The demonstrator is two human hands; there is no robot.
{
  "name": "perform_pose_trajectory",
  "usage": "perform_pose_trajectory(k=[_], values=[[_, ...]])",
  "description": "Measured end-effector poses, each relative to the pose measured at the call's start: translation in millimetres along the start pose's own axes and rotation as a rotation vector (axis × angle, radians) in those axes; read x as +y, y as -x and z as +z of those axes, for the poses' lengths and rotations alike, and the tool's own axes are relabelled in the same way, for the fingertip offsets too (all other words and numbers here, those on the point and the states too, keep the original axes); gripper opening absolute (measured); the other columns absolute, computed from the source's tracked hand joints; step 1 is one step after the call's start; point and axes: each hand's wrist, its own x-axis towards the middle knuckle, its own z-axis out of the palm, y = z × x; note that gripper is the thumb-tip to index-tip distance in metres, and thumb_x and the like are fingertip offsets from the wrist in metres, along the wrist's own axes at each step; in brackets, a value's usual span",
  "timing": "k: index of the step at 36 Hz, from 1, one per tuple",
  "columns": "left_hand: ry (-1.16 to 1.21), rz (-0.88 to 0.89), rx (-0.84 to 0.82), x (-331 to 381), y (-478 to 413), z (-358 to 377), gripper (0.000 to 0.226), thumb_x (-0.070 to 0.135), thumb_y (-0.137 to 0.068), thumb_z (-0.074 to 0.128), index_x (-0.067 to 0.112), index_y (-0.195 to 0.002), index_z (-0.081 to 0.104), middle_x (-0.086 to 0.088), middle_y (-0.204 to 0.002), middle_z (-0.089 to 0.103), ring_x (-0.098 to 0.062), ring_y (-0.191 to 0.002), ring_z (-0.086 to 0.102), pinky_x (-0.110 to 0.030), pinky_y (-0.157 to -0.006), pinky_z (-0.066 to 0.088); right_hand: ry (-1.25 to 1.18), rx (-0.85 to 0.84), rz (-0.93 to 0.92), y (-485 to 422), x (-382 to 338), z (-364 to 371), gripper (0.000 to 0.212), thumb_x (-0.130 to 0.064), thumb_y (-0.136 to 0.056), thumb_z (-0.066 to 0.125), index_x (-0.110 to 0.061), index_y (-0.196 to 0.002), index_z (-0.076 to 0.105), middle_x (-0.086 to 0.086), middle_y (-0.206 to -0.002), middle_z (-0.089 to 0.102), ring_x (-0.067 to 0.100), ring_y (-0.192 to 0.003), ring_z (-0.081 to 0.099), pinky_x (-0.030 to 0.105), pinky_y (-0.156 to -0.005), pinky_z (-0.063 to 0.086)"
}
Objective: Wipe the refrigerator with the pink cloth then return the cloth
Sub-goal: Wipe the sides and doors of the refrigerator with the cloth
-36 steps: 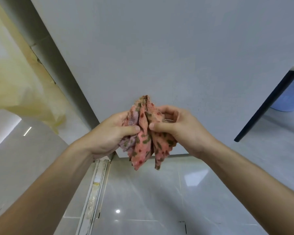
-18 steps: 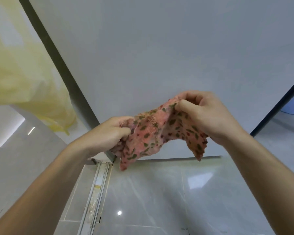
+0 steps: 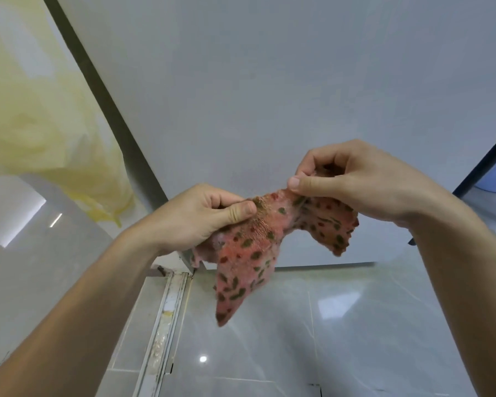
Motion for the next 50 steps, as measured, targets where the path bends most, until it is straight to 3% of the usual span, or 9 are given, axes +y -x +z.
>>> perform_pose_trajectory(k=[3,8,10,15,24,32,40,45,50], values=[[-0.061,0.007,0.048,11,4,2,0.031,0.044,-0.098,0.059,0.028,-0.082,0.08,0.004,-0.067,0.074,-0.011,-0.054,0.07,-0.019,-0.046,0.052,-0.029,0.08,-0.009,0,2,2,0.025,-0.043,-0.093,0.076,-0.019,-0.085,0.076,0.009,-0.075,0.068,0.01,-0.062,0.058,0.024,-0.059,0.047],[-0.223,0.017,0.137,16,5,3,0.036,0.051,-0.104,0.051,0.026,-0.092,0.073,-0.019,-0.071,0.071,-0.041,-0.052,0.069,-0.044,-0.042,0.053,0.072,0.142,-0.017,-1,-2,4,0.026,-0.044,-0.1,0.067,-0.022,-0.088,0.07,-0.007,-0.066,0.069,0.008,-0.05,0.053,0.023,-0.053,0.044],[-0.241,0.031,0.134,18,5,3,0.039,0.047,-0.106,0.049,0.018,-0.091,0.072,-0.009,-0.064,0.067,-0.025,-0.048,0.066,-0.03,-0.038,0.049,0.113,0.174,-0.034,0,-7,6,0.027,-0.044,-0.101,0.065,-0.021,-0.088,0.068,-0.006,-0.063,0.07,0.009,-0.043,0.054,0.018,-0.045,0.042],[0.136,-0.031,-0.093,19,7,7,0.065,0.07,-0.084,0.054,0.017,-0.11,0.08,-0.001,-0.105,0.081,-0.017,-0.099,0.078,-0.033,-0.091,0.061,-0.124,0.22,-0.054,-6,-11,9,0.034,-0.038,-0.099,0.071,-0.005,-0.09,0.069,0.007,-0.06,0.068,0.024,-0.034,0.055,0.027,-0.035,0.042],[0.743,0.021,-0.222,17,4,8,0.019,0.015,-0.086,0.076,0.011,-0.103,0.083,-0.012,-0.105,0.079,-0.022,-0.099,0.078,-0.032,-0.086,0.063,-0.568,0.236,0.061,-26,11,47,0.045,-0.053,-0.11,0.042,-0.017,-0.107,0.069,-0.011,-0.078,0.069,0.008,-0.071,0.062,0.022,-0.066,0.051],[1.021,0.1,-0.251,13,8,-8,0.042,0.026,-0.09,0.079,0.004,-0.126,0.073,-0.015,-0.13,0.072,-0.029,-0.127,0.068,-0.042,-0.104,0.057,0.025,-0.06,0.361,-9,31,45,0.101,-0.076,-0.1,0.008,-0.004,-0.1,0.078,0.012,-0.091,0.078,0.017,-0.082,0.074,0.022,-0.069,0.054],[0.992,0.125,-0.029,14,7,-12,0.044,0.032,-0.103,0.046,0.006,-0.122,0.076,-0.016,-0.133,0.071,-0.03,-0.129,0.067,-0.041,-0.1,0.059,-0.463,-0.277,0.474,-12,45,39,0.103,-0.083,-0.094,0.017,-0.003,-0.121,0.075,0.021,-0.112,0.078,0.037,-0.108,0.075,0.052,-0.099,0.059],[0.974,0.084,0.11,9,10,-15,0.041,0.03,-0.103,0.046,0.006,-0.115,0.078,-0.016,-0.127,0.074,-0.03,-0.122,0.07,-0.041,-0.093,0.062,-0.473,-0.2,0.361,-7,47,32,0.068,-0.059,-0.079,0.067,-0.008,-0.124,0.072,0.012,-0.118,0.078,0.023,-0.109,0.075,0.042,-0.098,0.061],[0.931,0.026,0.223,8,14,-18,0.038,0.027,-0.102,0.048,0.005,-0.113,0.078,-0.018,-0.123,0.075,-0.03,-0.117,0.073,-0.04,-0.089,0.063,-0.549,-0.026,0.331,-6,47,25,0.091,-0.033,-0.058,0.09,-0.008,-0.139,0.057,0.013,-0.108,0.08,0.024,-0.091,0.073,0.029,-0.075,0.062]])
